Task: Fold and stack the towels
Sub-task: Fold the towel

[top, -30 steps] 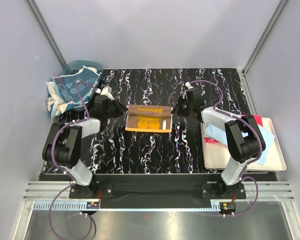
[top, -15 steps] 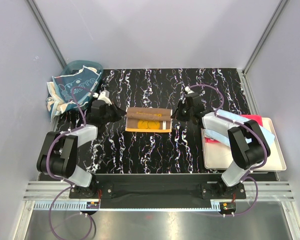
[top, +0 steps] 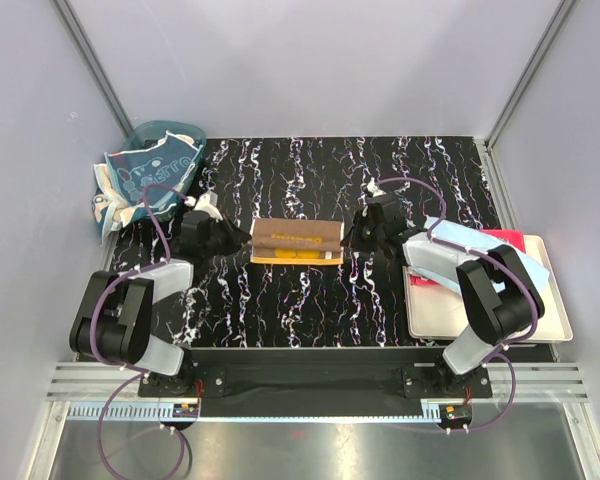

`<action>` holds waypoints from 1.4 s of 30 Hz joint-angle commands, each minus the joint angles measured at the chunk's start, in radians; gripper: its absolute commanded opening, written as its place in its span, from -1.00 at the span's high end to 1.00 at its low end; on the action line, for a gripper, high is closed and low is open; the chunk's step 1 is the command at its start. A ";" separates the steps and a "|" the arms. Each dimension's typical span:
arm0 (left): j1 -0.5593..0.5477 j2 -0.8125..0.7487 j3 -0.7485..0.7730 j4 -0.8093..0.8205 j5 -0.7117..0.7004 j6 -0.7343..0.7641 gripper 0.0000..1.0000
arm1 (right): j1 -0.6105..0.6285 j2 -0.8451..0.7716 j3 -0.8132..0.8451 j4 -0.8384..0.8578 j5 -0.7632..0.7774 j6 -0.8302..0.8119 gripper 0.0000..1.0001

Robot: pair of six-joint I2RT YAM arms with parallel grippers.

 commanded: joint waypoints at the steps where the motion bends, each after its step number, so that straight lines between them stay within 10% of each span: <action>1: 0.003 -0.042 -0.017 0.068 0.000 0.023 0.98 | 0.016 -0.048 -0.014 0.045 0.034 0.010 0.93; 16: -0.010 -0.010 -0.073 0.114 0.015 0.026 0.87 | 0.028 -0.031 -0.063 0.081 0.033 0.024 0.90; 24: -0.013 -0.031 -0.076 0.087 0.024 0.035 0.44 | 0.030 -0.059 -0.063 0.041 0.037 0.024 0.42; 42: -0.180 -0.004 0.214 -0.202 -0.161 0.103 0.37 | 0.025 0.103 0.236 -0.205 0.179 0.010 -0.09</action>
